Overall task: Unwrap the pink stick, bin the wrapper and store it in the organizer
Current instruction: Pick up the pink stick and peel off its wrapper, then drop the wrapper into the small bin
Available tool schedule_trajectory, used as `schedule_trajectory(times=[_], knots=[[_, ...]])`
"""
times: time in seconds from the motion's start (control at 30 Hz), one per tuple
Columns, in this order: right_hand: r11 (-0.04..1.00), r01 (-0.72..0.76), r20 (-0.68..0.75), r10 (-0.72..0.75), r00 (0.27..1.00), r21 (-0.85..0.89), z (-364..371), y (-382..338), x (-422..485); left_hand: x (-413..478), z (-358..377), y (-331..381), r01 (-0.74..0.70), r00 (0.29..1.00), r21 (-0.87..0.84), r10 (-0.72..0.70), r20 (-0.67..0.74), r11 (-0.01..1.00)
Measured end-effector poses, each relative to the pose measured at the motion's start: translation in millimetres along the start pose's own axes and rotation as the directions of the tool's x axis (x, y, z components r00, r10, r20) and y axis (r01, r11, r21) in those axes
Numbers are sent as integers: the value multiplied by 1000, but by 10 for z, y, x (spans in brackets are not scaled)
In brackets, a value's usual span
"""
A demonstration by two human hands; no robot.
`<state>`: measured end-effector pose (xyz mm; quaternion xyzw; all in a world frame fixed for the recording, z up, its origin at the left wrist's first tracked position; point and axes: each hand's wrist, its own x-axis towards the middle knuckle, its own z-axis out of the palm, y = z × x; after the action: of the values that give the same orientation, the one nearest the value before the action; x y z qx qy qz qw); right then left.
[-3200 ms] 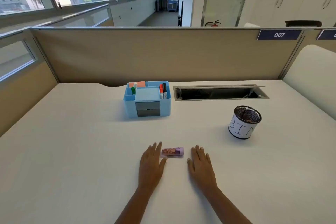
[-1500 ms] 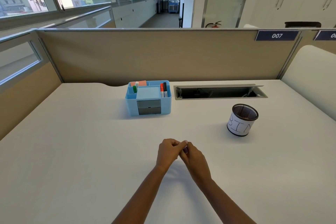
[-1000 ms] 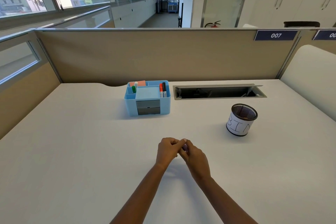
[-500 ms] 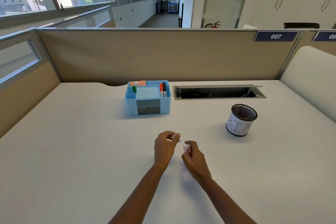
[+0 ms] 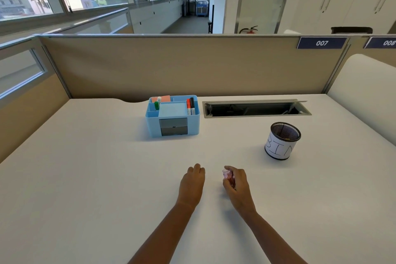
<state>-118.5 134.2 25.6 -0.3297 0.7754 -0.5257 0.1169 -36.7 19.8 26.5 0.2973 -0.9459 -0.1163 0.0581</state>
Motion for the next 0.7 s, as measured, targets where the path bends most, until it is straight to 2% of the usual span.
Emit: schedule_trajectory(times=[0.17,0.33,0.47,0.7], knots=[[1000,-8,-24,8,1000,17,-92,51,46,33,46,-57,-11,1000,23,11,-4,1000],[995,-33,-130,45,990,90,-311,119,173,98,43,-14,-17,999,70,19,-27,997],[993,5,-232,23,972,119,-597,115,335,225,-5,192,-27,998,-71,23,-63,997],[999,49,-393,-40,919,13,-1177,118,659,557,-60,754,2,997,-368,-29,-68,930]])
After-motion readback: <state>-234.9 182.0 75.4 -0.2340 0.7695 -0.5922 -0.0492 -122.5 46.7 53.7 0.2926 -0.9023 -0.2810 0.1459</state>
